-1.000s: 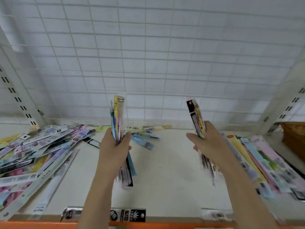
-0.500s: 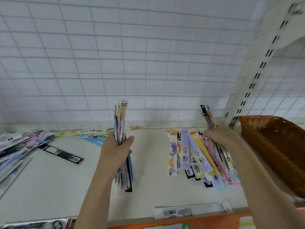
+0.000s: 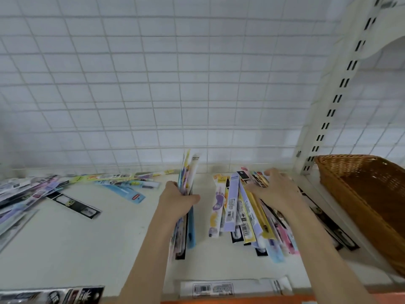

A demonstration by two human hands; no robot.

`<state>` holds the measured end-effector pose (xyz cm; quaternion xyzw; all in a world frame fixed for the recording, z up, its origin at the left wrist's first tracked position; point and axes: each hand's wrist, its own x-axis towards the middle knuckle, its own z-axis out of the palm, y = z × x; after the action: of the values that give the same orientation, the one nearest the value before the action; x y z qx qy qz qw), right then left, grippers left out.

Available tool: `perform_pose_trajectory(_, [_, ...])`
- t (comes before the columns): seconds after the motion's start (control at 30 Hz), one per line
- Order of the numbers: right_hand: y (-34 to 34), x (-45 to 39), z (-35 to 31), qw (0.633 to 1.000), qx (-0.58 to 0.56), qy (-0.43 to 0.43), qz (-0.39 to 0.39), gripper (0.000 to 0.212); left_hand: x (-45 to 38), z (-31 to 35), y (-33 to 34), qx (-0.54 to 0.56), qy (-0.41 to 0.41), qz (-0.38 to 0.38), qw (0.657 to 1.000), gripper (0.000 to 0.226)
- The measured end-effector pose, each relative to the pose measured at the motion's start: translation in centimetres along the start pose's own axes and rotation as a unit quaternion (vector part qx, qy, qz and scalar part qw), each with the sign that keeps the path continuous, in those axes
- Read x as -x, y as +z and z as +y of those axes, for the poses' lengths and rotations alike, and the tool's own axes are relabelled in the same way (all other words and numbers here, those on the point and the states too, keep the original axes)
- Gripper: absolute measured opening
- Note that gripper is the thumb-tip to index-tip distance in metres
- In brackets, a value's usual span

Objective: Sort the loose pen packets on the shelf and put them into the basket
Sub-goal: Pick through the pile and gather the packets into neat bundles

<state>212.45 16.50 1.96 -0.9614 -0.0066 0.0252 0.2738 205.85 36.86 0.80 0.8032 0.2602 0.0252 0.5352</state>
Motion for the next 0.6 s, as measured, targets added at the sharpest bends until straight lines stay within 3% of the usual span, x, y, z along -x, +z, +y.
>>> perform_pose_trajectory(0.17, [0.6,0.4,-0.1,0.996,0.013,-0.068,0.058,0.022,-0.1,2.1,2.4,0.003,0.004,-0.021,1.000,0.062])
perform_pose_trajectory(0.3, [1.0,1.5,0.2,0.986,0.019,-0.141,0.084,0.022,0.8,3.0,3.4,-0.019,0.017,-0.026,0.999,0.018])
perform_pose_trajectory(0.37, [1.0,2.2,0.4,0.981,0.009,-0.174,0.089,0.017,1.1,2.9,3.2,-0.056,0.031,-0.051,0.997,0.026])
perform_pose_trajectory(0.47, [1.1,3.5,0.3,0.971,-0.033,-0.232,0.039,0.019,1.3,2.3,2.2,-0.083,0.043,-0.051,0.994,0.028])
perform_pose_trajectory(0.53, [1.3,4.5,0.1,0.962,-0.033,-0.271,-0.021,0.015,1.5,1.3,0.9,-0.078,0.042,-0.012,0.996,0.052])
perform_pose_trajectory(0.6, [1.6,5.6,-0.2,0.951,-0.023,-0.293,-0.091,0.011,1.7,0.0,-0.4,-0.068,0.054,0.045,0.995,0.060])
